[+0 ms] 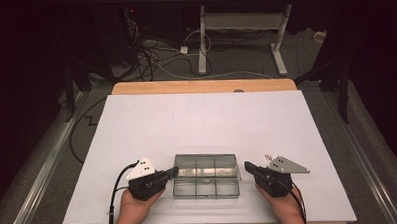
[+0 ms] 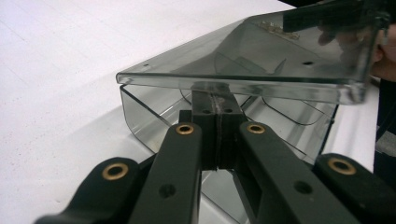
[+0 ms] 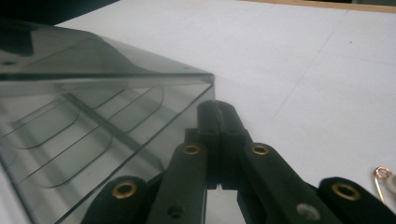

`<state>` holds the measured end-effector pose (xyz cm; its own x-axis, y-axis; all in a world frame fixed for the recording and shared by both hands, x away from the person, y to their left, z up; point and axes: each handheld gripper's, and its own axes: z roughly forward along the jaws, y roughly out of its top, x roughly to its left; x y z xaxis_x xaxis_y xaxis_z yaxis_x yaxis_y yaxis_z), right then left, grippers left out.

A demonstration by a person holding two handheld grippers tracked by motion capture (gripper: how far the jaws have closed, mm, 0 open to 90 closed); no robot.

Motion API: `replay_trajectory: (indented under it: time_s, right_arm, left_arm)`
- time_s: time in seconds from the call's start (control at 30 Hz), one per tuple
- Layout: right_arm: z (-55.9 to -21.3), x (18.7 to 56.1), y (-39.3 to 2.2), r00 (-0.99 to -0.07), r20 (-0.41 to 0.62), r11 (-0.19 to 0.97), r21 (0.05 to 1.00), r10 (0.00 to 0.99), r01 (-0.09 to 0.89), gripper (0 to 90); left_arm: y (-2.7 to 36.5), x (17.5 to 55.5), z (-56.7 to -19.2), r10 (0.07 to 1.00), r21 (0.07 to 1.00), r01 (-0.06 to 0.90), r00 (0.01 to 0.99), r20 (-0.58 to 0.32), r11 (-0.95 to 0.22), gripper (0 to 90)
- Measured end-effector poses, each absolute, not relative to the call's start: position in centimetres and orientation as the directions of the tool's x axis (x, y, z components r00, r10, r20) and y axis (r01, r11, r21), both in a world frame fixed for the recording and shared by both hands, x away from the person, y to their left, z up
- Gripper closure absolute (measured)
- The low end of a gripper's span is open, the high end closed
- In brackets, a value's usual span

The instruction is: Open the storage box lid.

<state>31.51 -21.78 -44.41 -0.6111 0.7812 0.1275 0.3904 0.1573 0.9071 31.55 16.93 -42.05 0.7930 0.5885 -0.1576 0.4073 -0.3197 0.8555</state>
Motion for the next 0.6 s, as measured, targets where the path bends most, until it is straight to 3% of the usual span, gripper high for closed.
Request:
replay_trajectory:
  time_s: [0.6]
  right_arm:
    - [-43.9,35.5,-20.8,-0.583,0.129,0.148,0.903,0.802,0.404,90.0]
  left_arm:
    - [17.0,33.5,-42.3,0.595,0.853,0.411,0.788,-0.156,-0.322,87.7]
